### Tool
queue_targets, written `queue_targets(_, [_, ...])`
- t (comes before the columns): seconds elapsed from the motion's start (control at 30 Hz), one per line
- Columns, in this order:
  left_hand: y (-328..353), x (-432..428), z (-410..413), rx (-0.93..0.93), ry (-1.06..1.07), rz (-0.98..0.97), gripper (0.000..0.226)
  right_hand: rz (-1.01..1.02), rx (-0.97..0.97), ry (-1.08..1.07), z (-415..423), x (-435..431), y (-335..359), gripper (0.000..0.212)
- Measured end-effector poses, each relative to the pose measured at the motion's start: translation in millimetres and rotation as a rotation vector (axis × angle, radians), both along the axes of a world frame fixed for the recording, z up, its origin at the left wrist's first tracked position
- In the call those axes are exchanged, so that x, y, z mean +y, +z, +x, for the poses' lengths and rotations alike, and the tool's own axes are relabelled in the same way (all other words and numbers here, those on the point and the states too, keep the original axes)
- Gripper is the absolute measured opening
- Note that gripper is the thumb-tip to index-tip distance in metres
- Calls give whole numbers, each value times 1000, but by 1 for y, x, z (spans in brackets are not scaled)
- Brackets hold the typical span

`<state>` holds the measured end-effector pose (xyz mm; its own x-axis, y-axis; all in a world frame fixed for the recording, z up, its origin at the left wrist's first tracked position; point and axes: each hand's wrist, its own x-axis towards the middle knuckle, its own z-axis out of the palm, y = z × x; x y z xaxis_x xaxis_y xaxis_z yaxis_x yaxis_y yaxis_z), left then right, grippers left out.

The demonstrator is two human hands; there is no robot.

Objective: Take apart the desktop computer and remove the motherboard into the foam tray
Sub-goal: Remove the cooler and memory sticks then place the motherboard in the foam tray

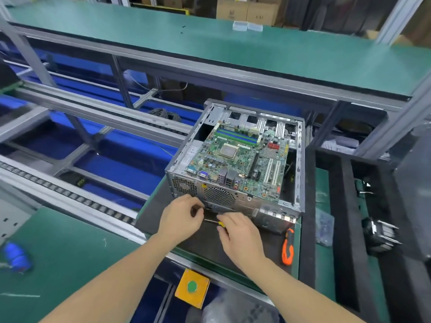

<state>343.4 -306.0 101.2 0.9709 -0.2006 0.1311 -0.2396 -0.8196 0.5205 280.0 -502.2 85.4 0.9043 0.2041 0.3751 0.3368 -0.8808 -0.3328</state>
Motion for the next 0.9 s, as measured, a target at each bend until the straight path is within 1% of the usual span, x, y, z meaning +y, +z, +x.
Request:
queue_targets(0.07, [26,4,-1,-141,11,-55,17,57,-103,92,2,7,17,24])
queue_targets(0.17, [73,6,11,-298,21,-223,21,142,-234,180,12,20,55,19])
queue_targets(0.23, [103,2,31,-362,75,-275,22,247,-297,191,23,27,89,18])
queue_targets(0.3, [127,-3,57,-361,131,-319,21,361,-309,118,44,26,124,15])
queue_targets(0.37, [142,-10,89,-294,160,-345,19,408,-214,-33,76,15,153,14])
queue_targets(0.47, [149,-26,140,-141,124,-341,20,392,-49,-299,129,-18,173,18])
queue_targets(0.57, [142,-44,182,-42,80,-275,24,383,10,-584,172,-54,168,24])
queue_targets(0.63, [134,-54,203,30,53,-246,23,354,51,-731,191,-71,156,28])
queue_targets(0.67, [130,-58,211,58,40,-233,23,323,91,-778,199,-77,150,31])
queue_targets(0.77, [120,-64,228,64,32,-175,43,241,279,-811,212,-85,131,38])
queue_targets(0.8, [117,-65,233,61,35,-174,46,196,319,-805,214,-84,126,39])
queue_targets(0.87, [112,-63,241,75,55,-201,46,123,322,-791,216,-84,117,38])
queue_targets(0.9, [110,-62,244,82,66,-220,44,119,309,-779,216,-84,114,35])
